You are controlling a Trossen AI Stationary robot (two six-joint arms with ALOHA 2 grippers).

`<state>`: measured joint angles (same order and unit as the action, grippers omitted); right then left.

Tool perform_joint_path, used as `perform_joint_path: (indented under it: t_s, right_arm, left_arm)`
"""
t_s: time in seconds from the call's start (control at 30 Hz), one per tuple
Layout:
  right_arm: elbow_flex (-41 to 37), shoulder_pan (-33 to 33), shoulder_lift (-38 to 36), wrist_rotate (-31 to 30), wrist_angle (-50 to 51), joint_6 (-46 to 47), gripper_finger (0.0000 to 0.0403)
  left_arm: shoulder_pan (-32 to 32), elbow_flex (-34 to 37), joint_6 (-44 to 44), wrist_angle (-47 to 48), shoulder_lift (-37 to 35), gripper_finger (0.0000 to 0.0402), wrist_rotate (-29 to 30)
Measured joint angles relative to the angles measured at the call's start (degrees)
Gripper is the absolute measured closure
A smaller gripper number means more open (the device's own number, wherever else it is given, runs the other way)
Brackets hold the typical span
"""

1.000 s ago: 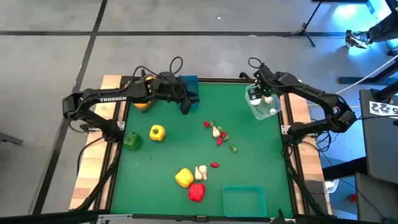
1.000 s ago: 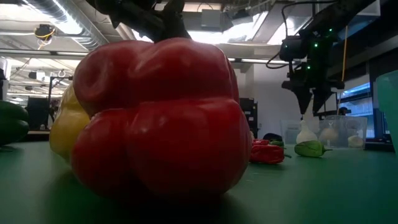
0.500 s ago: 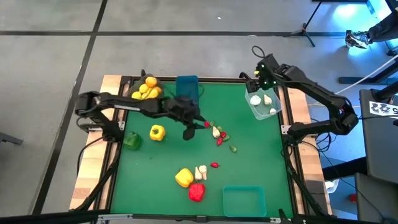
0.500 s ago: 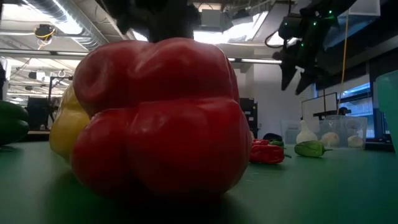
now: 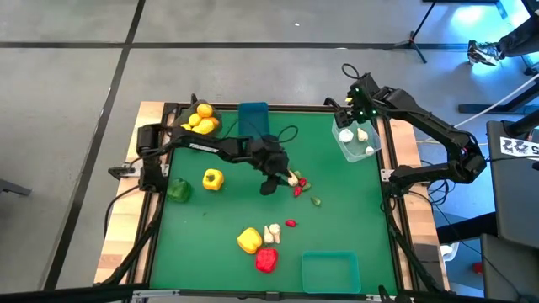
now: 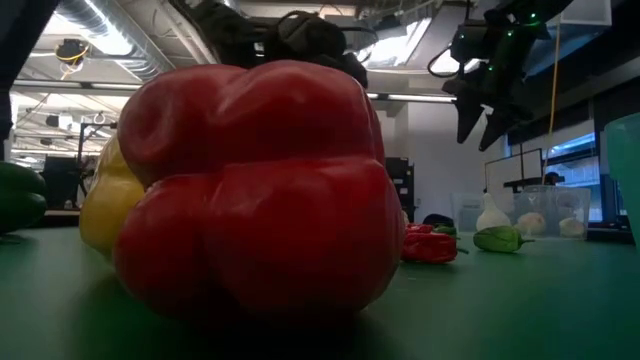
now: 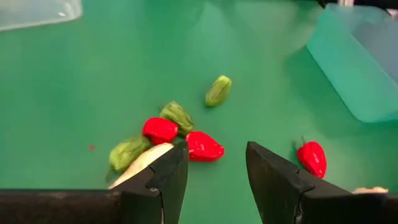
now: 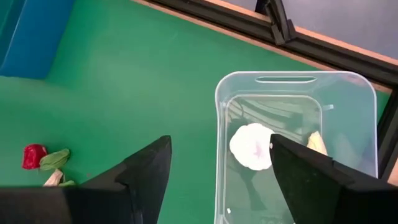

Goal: Sort produce into baskets
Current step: Put the white garlic into white transparent bin

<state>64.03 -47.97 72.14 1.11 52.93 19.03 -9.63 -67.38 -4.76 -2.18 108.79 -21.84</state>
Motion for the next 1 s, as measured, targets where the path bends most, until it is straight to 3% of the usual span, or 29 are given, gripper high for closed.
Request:
perform_joint_path:
  t_s: [0.2, 0.57, 0.73, 1.0]
  right_arm:
    - [0.00, 0.00, 0.00, 0.15, -0.04, -1.35, 0.0136]
    - [-0.02, -0.01, 0.00, 0.63, -0.13, -2.95, 0.0136]
    - [-0.02, 0.00, 0.00, 0.64, -0.16, -3.03, 0.0136]
    - [-0.02, 0.00, 0.02, 0.64, -0.50, -4.39, 0.0136]
  left_arm:
    - [-0.16, -4.37, -2.22, 4.87, 3.67, 0.0244, -0.13]
    - [-2.09, -4.69, -0.70, 6.19, 4.79, 0.0244, 2.37]
    - [-2.05, -4.69, -0.14, 5.07, 4.76, 0.0244, 14.21]
    - [-2.10, -4.69, 8.87, 0.83, 4.72, 0.0244, 15.43]
